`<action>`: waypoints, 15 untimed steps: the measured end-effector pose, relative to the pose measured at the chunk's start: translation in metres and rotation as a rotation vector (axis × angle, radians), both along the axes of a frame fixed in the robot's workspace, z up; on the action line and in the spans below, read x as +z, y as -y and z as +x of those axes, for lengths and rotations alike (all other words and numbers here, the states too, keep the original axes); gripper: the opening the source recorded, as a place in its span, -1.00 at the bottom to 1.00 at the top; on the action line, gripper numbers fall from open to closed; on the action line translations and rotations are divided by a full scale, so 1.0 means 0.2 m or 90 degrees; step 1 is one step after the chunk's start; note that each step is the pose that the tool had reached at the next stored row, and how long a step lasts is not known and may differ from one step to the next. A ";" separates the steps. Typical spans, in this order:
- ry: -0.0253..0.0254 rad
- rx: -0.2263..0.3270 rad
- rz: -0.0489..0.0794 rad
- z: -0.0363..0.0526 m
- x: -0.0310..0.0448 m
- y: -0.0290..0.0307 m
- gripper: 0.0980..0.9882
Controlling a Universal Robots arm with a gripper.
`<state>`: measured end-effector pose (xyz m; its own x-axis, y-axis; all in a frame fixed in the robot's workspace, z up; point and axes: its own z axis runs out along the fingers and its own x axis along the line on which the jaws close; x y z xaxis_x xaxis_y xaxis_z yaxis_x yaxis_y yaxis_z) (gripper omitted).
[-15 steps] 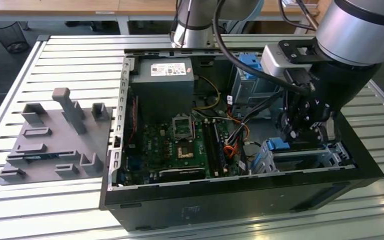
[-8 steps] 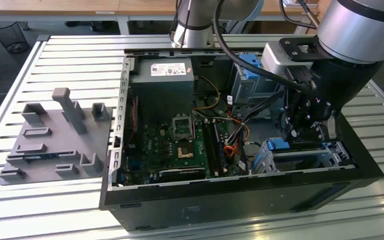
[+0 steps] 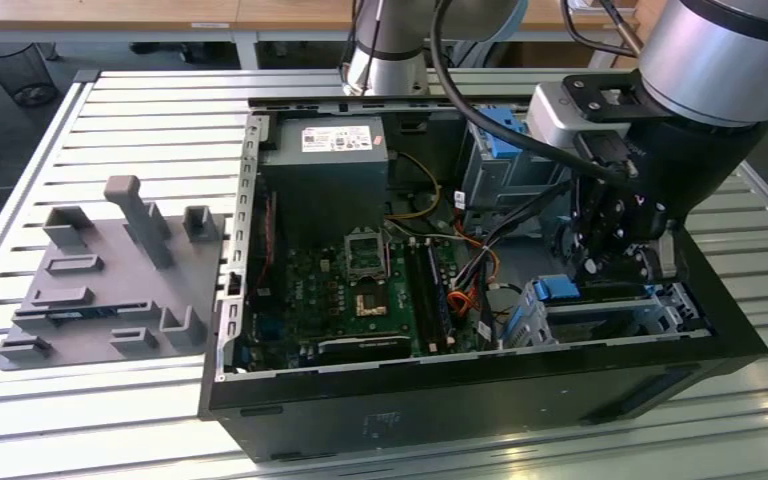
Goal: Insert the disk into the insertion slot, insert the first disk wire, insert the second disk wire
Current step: 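Insert the first disk wire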
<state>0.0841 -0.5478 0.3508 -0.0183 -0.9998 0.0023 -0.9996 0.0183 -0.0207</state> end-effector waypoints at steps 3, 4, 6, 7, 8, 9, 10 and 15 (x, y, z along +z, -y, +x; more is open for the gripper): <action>-0.0001 0.000 0.000 0.015 0.000 0.000 -0.98; -0.0001 0.000 0.000 0.021 0.000 0.000 -0.98; -0.0001 0.000 0.000 0.036 0.000 0.000 -0.98; -0.0002 0.000 0.000 0.046 0.000 0.000 -0.98; -0.0002 0.000 0.000 0.054 0.000 0.000 -0.98; -0.0002 0.000 0.000 0.061 0.000 0.000 -0.98; -0.0002 0.000 0.000 0.066 0.000 0.000 -0.98; -0.0003 0.000 0.000 0.068 0.012 -0.001 -0.98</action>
